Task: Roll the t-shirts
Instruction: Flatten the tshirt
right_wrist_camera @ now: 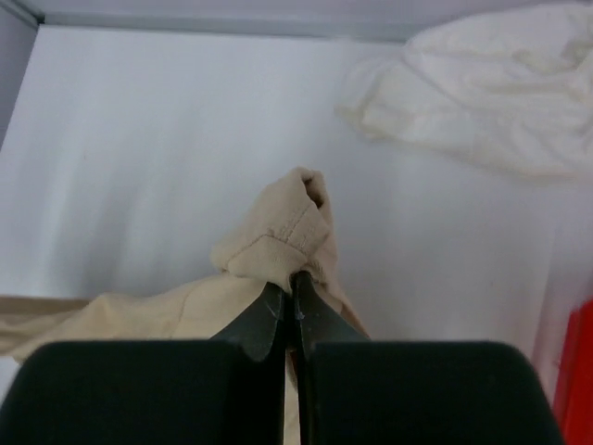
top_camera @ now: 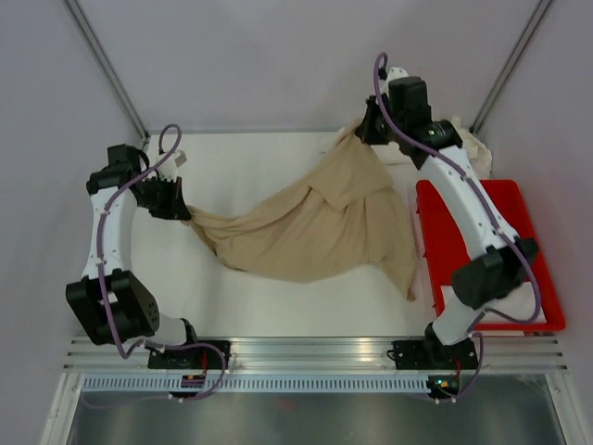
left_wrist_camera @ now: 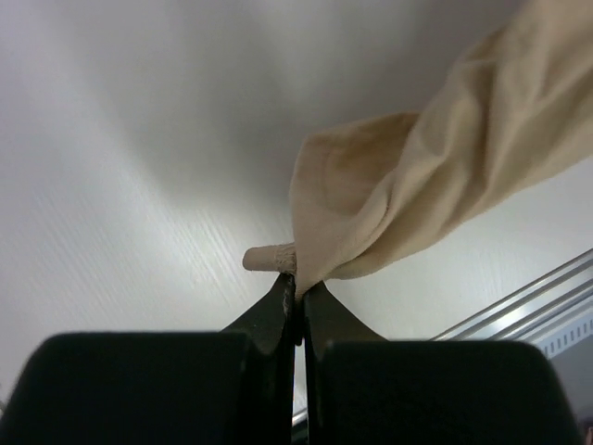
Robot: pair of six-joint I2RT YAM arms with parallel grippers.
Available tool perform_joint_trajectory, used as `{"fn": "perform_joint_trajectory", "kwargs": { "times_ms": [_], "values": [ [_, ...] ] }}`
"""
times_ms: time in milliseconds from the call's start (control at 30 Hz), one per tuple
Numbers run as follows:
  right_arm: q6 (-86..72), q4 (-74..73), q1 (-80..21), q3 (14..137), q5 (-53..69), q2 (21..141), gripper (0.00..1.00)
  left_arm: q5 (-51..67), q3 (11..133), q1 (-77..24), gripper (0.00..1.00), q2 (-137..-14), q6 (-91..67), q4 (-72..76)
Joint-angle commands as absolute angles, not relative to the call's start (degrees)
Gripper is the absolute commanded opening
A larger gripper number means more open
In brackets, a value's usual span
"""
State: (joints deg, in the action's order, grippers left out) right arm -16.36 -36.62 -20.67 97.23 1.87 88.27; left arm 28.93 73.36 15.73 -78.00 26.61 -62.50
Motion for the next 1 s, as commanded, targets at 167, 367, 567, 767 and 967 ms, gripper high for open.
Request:
{"fn": "perform_joint_trajectory", "kwargs": {
  "times_ms": [167,367,567,767,967],
  "values": [
    [-20.47,-30.54,-15.47,147.48,6.85,110.4,0.0,24.7,96.93,1.06,0.02,-88.59,16.27,-53.99],
    [-23.47,-18.98,-9.41,136.15,10.19,99.77,0.0,13.73,116.8,3.24,0.02,-88.86,11.43,-48.61],
    [-25.48,-18.9,-8.61,108.24,12.48,88.61,0.0,14.93,106.29,7.03,0.02,-86.4,14.05,-48.6],
    [-29.7,-15.12,-9.05,74.57,15.9,81.66,0.04,18.19,80.28,8.43,0.02,-79.73,18.45,-46.85],
    [-29.53,-10.2,-14.49,56.79,13.72,85.5,0.41,19.42,61.89,10.02,0.02,-79.71,20.74,-41.14]
  ]
}}
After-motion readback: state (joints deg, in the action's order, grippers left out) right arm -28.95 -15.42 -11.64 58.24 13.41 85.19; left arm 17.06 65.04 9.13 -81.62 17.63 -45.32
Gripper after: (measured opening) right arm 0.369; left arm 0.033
